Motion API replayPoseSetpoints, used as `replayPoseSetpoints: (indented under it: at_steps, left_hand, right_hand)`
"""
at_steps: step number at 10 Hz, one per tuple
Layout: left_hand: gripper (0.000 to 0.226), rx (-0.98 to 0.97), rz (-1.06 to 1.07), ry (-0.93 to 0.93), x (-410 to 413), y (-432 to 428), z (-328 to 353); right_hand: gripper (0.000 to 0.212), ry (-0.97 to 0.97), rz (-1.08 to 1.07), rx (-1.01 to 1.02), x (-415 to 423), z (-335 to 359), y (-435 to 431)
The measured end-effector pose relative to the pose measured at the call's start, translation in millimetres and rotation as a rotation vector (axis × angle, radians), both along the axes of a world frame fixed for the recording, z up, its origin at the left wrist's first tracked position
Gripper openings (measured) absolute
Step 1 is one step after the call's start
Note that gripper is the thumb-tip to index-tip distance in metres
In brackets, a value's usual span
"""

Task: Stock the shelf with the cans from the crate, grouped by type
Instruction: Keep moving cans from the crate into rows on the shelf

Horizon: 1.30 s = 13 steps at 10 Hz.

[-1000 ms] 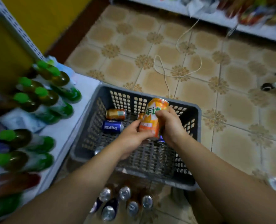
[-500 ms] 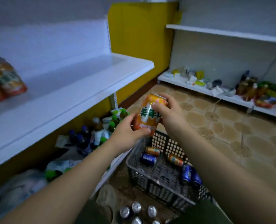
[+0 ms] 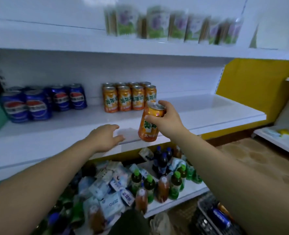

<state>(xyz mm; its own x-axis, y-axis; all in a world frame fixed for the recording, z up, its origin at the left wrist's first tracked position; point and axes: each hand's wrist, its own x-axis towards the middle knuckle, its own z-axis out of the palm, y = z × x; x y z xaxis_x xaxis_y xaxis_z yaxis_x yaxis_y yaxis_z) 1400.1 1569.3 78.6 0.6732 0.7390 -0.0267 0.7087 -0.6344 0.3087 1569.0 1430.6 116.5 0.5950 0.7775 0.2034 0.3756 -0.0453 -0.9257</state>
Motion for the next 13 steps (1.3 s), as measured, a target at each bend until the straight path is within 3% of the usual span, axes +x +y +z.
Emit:
replayPoseSetpoints:
  at_steps: [1, 6, 7, 13]
  left_hand:
    - [0.075, -0.001, 0.123, 0.298, -42.8, 35.3, -15.1]
    - [0.080, 0.074, 0.129, 0.241, -52.4, 51.0, -38.9]
    - [0.080, 0.085, 0.125, 0.230, -52.6, 51.4, -39.5]
    - [0.080, 0.069, 0.121, 0.226, -53.7, 52.4, -39.5]
  right_hand:
    - [0.078, -0.022, 0.049, -0.021, -14.8, -0.2, 31.4]
    - [0.070, -0.178, 0.212, -0.042, -31.5, -16.2, 157.9]
    - [0.065, -0.315, 0.194, -0.029, -27.4, -12.9, 173.7]
    - [0.063, -0.413, 0.103, -0.101, -16.4, -24.2, 206.8]
